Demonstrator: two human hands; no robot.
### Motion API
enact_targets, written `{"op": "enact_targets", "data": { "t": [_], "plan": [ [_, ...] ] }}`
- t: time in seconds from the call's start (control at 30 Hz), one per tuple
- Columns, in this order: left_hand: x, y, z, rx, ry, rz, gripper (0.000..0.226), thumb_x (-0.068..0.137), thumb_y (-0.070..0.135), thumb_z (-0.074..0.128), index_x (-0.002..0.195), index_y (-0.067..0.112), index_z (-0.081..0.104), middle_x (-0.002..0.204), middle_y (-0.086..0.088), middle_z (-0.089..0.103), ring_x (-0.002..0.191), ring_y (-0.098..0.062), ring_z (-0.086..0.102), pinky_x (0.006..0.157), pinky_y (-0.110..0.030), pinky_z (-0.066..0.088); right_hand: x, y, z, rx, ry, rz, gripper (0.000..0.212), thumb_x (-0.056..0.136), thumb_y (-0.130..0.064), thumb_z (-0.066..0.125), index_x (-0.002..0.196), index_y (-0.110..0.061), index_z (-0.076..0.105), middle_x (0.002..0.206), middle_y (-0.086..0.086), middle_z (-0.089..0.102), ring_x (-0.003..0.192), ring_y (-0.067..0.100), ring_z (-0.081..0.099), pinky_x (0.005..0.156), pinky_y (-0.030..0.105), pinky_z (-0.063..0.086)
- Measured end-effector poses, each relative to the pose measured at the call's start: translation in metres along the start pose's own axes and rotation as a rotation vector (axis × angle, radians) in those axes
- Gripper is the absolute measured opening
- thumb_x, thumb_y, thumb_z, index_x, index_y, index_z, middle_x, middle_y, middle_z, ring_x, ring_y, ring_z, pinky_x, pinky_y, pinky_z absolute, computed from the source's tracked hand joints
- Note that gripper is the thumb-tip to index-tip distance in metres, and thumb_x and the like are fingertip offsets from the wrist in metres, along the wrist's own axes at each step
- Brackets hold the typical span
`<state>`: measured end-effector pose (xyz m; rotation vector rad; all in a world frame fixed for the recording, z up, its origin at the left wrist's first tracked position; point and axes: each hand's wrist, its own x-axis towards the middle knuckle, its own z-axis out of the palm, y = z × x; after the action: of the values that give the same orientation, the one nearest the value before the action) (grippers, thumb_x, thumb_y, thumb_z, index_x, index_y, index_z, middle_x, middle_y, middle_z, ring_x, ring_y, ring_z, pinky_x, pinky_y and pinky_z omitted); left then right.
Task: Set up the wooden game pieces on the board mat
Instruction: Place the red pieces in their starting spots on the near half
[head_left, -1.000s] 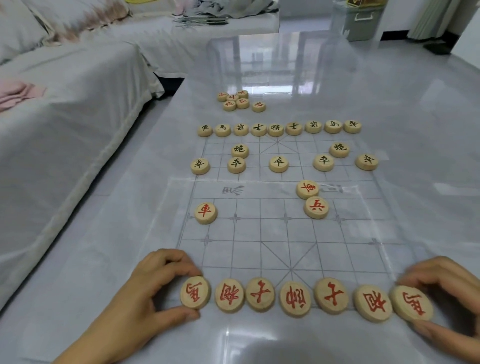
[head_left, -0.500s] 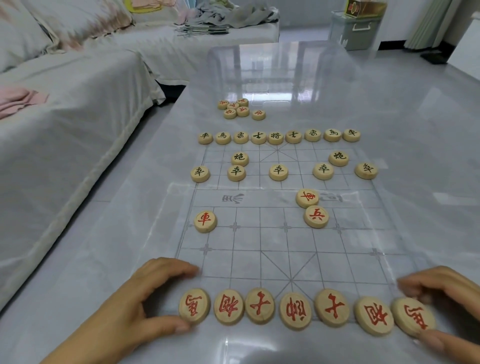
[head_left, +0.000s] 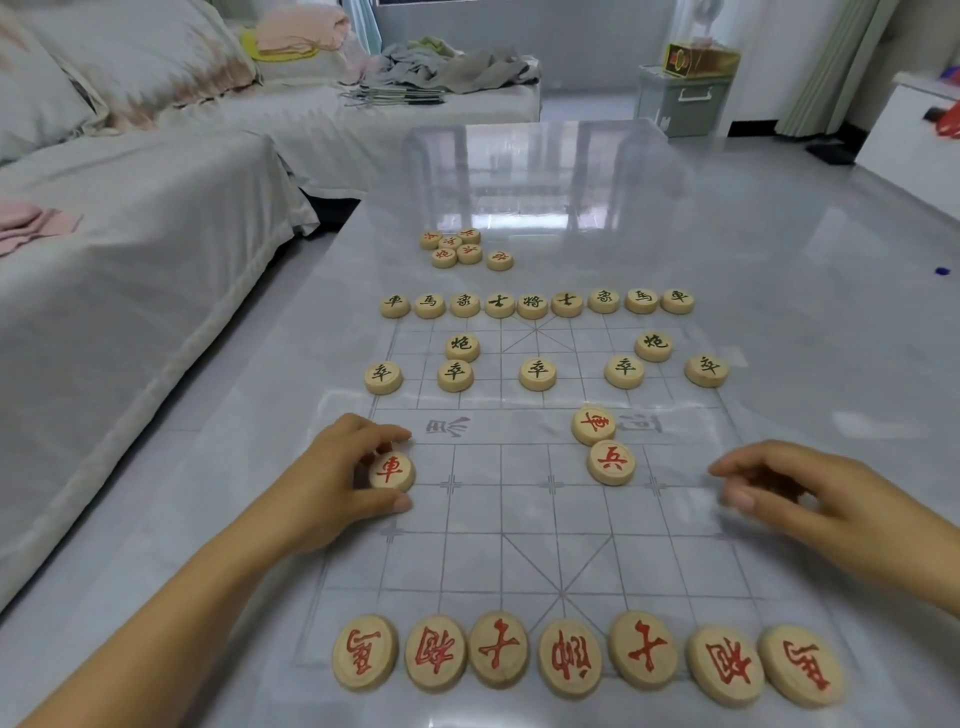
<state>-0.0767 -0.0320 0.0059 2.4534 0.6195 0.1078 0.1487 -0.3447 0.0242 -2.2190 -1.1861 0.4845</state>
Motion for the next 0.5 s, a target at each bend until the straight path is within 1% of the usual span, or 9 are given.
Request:
{"op": "enact_targets", "data": {
  "t": [0.03, 0.1, 0.13, 0.2, 0.3, 0.33, 0.4, 0.43, 0.5],
  "plan": [
    [0.003, -0.001, 0.0, -0.039, -0.006, -0.002, 0.044, 0.074, 0.026, 0.073, 0.109, 0.038, 0.051, 0.111, 0.008, 0.047, 0.094, -0.005, 0.049, 0.07, -0.008, 0.04, 0.011, -0.001, 0.001, -0.021, -0.002, 0.005, 0.046, 0.064, -0.081, 0.043, 0.094, -0.051, 0.058, 0.094, -0.021, 0.065, 0.091, -0.002, 0.057, 0.077, 0.018, 0.049],
    [0.006, -0.005, -0.001, -0.111, -0.022, -0.011, 0.04, 0.072, 0.023, 0.075, 0.098, 0.042, 0.052, 0.11, 0.012, 0.049, 0.095, -0.005, 0.05, 0.07, -0.008, 0.042, 0.032, -0.008, 0.002, -0.032, -0.02, 0.052, 0.011, 0.081, -0.05, 0.054, 0.091, -0.045, 0.055, 0.094, -0.017, 0.063, 0.087, 0.002, 0.058, 0.077, 0.022, 0.049],
    [0.006, -0.007, -0.001, -0.141, -0.028, -0.013, 0.042, 0.07, 0.022, 0.077, 0.098, 0.042, 0.053, 0.109, 0.013, 0.049, 0.095, -0.004, 0.051, 0.072, -0.008, 0.042, 0.042, -0.011, 0.003, -0.05, -0.02, 0.06, 0.008, 0.086, -0.038, 0.056, 0.094, -0.039, 0.055, 0.095, -0.015, 0.061, 0.085, 0.002, 0.056, 0.076, 0.021, 0.047],
    [0.004, -0.011, -0.001, -0.178, -0.033, 0.011, 0.048, 0.066, 0.021, 0.08, 0.102, 0.04, 0.054, 0.108, 0.015, 0.049, 0.097, -0.002, 0.05, 0.075, -0.005, 0.041, 0.062, -0.014, 0.009, -0.081, 0.016, 0.06, 0.012, 0.09, -0.03, 0.054, 0.101, -0.032, 0.057, 0.091, -0.011, 0.059, 0.082, 0.002, 0.054, 0.073, 0.019, 0.044],
    [0.0, -0.018, -0.002, -0.209, -0.012, 0.054, 0.05, 0.066, 0.017, 0.08, 0.102, 0.042, 0.057, 0.103, 0.017, 0.054, 0.096, 0.002, 0.048, 0.074, -0.003, 0.039, 0.087, -0.028, 0.015, -0.121, 0.009, 0.013, 0.024, 0.094, -0.025, 0.047, 0.116, -0.027, 0.056, 0.086, -0.017, 0.052, 0.078, 0.002, 0.05, 0.071, 0.017, 0.042],
    [0.0, -0.02, -0.003, -0.214, -0.006, 0.06, 0.053, 0.066, 0.016, 0.08, 0.103, 0.045, 0.056, 0.105, 0.02, 0.053, 0.095, 0.0, 0.048, 0.072, -0.004, 0.038, 0.093, -0.031, 0.017, -0.15, -0.023, -0.014, 0.028, 0.095, -0.022, 0.044, 0.121, -0.028, 0.054, 0.087, -0.017, 0.049, 0.081, 0.003, 0.05, 0.074, 0.019, 0.043],
    [0.0, -0.023, -0.004, -0.218, -0.003, 0.076, 0.06, 0.068, 0.014, 0.079, 0.106, 0.049, 0.05, 0.108, 0.022, 0.051, 0.096, -0.002, 0.049, 0.071, -0.006, 0.039, 0.103, -0.037, 0.017, -0.242, -0.117, -0.079, 0.037, 0.096, -0.018, 0.04, 0.129, -0.034, 0.047, 0.099, -0.01, 0.046, 0.092, 0.011, 0.051, 0.086, 0.027, 0.045],
    [0.0, -0.023, -0.004, -0.22, -0.002, 0.084, 0.06, 0.068, 0.013, 0.078, 0.107, 0.049, 0.05, 0.108, 0.022, 0.051, 0.096, -0.003, 0.049, 0.072, -0.006, 0.039, 0.107, -0.038, 0.017, -0.283, -0.164, -0.109, 0.04, 0.096, -0.015, 0.039, 0.13, -0.036, 0.045, 0.105, -0.008, 0.044, 0.096, 0.012, 0.049, 0.087, 0.026, 0.044],
    [0.0, -0.025, -0.002, -0.228, 0.003, 0.094, 0.057, 0.07, 0.012, 0.077, 0.106, 0.048, 0.051, 0.108, 0.021, 0.051, 0.097, -0.005, 0.049, 0.072, -0.007, 0.039, 0.112, -0.039, 0.016, -0.322, -0.242, -0.132, 0.045, 0.095, -0.01, 0.039, 0.13, -0.038, 0.045, 0.109, -0.008, 0.038, 0.095, 0.01, 0.045, 0.078, 0.015, 0.039]
  ]
}}
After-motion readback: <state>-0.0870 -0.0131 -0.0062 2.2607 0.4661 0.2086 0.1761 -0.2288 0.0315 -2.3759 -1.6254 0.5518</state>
